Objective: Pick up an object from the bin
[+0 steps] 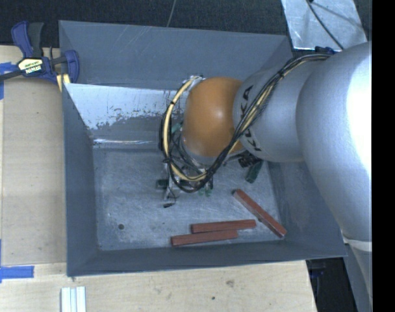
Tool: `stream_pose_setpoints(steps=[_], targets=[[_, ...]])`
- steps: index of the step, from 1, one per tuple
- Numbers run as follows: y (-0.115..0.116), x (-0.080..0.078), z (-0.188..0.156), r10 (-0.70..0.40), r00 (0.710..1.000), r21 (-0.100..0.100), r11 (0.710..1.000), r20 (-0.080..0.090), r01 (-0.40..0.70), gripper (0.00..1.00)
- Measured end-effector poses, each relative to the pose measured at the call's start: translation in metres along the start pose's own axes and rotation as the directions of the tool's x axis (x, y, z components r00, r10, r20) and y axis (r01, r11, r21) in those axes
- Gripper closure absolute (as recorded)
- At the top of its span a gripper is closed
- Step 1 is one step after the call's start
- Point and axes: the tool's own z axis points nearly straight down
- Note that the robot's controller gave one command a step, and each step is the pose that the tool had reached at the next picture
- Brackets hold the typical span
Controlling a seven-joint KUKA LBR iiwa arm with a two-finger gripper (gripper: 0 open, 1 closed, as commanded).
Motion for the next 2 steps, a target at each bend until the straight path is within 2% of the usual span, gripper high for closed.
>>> stream_pose_setpoints(steps=[2], targets=[[-0.0003, 0.0015, -0.0041, 0.0, 1.0, 0.001, 1.0, -0.004, 0.0, 1.0]])
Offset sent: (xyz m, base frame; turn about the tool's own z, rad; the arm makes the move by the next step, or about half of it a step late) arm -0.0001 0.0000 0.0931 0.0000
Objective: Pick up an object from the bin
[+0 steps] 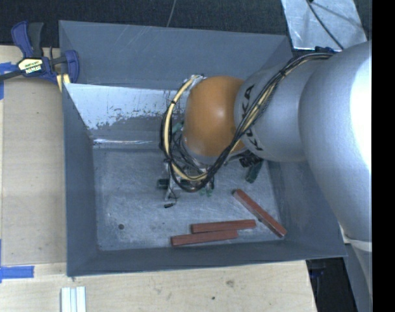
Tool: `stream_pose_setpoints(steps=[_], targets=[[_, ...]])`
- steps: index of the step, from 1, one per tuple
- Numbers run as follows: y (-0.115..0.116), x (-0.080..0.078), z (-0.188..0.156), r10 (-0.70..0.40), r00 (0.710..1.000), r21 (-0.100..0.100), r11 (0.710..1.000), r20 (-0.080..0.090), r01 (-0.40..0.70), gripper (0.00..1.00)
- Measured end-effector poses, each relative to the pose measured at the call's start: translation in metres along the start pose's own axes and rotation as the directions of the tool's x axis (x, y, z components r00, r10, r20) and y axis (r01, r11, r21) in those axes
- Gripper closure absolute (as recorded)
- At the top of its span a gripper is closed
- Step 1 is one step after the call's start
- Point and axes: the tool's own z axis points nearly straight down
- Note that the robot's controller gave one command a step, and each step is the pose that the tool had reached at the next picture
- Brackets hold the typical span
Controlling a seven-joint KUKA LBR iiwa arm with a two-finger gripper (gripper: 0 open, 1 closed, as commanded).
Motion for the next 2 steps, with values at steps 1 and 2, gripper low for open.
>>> stream_pose_setpoints(steps=[1, 2], targets=[[0.0, 0.001, -0.021, 0.001, 1.0, 0.001, 1.0, -0.005, -0.001, 1.0], [0.0, -0.001, -0.04, 0.001, 1.0, 0.0, 1.0, 0.002, -0.001, 1.0]])
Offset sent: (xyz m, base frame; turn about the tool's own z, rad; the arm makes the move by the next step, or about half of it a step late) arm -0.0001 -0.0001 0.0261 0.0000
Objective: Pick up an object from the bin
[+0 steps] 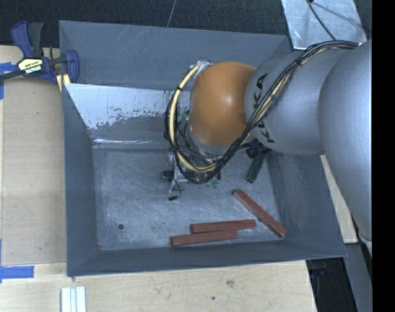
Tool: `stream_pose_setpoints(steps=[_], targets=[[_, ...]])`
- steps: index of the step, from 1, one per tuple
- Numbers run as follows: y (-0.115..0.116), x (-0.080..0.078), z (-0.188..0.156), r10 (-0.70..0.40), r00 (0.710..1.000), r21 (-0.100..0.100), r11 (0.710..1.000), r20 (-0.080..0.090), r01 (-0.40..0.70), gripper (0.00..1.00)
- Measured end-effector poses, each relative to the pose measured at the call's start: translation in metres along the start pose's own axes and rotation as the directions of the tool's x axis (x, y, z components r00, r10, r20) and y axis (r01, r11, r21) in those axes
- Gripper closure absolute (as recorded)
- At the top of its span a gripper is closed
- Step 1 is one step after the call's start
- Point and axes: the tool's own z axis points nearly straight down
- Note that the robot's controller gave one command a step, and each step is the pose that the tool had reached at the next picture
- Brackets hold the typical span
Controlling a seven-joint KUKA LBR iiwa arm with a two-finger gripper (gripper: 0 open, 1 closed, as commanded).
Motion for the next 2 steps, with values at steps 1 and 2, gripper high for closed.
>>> stream_pose_setpoints(steps=[1, 2], targets=[[0.0, -0.001, -0.015, 0.0, 1.0, 0.0, 1.0, 0.002, 0.0, 1.0], [0.0, -0.002, -0.027, 0.0, 1.0, -0.001, 1.0, 0.006, 0.0, 1.0]])
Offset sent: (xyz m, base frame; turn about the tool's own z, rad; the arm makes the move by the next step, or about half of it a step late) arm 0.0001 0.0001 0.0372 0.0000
